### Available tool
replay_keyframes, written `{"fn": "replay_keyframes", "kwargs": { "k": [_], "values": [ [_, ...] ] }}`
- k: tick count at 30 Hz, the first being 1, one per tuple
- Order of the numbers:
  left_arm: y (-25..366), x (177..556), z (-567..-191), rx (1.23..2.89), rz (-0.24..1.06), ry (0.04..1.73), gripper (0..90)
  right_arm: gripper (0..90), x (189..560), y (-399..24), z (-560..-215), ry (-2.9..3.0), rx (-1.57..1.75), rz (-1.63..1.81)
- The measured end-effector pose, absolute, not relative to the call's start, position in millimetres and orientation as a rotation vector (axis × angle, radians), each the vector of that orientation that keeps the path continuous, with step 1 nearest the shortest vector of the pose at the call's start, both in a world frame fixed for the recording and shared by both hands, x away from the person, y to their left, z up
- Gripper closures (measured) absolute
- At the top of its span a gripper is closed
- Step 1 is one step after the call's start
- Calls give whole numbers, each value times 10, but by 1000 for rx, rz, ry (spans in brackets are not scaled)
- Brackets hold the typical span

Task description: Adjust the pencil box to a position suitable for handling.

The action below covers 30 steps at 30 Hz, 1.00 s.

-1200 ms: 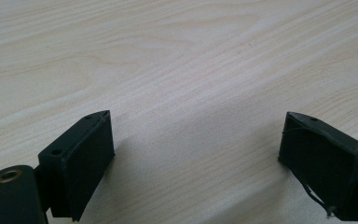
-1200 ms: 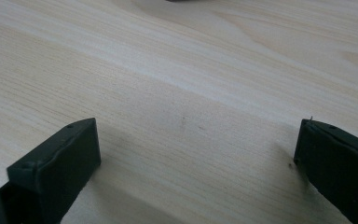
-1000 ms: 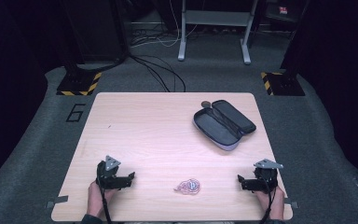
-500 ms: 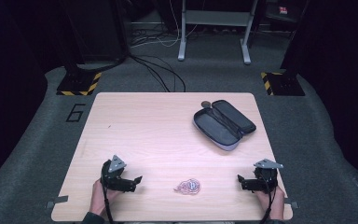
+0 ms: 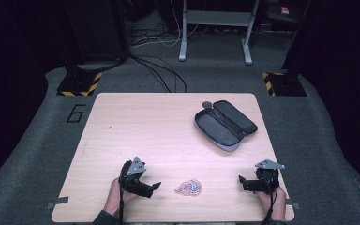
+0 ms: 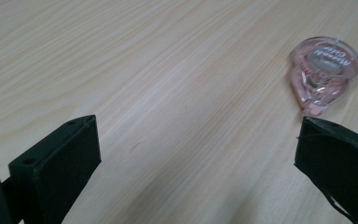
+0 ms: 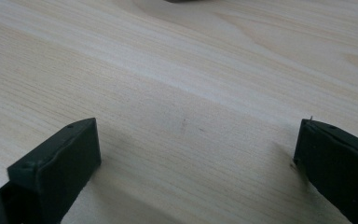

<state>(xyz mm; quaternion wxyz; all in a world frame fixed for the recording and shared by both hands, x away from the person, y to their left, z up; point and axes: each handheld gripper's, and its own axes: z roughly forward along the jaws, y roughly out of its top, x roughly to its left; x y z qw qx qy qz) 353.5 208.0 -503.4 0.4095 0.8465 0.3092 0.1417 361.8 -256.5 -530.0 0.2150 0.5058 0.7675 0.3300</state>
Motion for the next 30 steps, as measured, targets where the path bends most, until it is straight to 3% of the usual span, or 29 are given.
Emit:
{"fn": "replay_keyframes", "kwargs": {
  "k": [30],
  "values": [
    [1243, 3509, -5142, 2224, 174, 517, 3, 1, 3615, -2565, -5294, 2136, 1405, 907]
  ]
}}
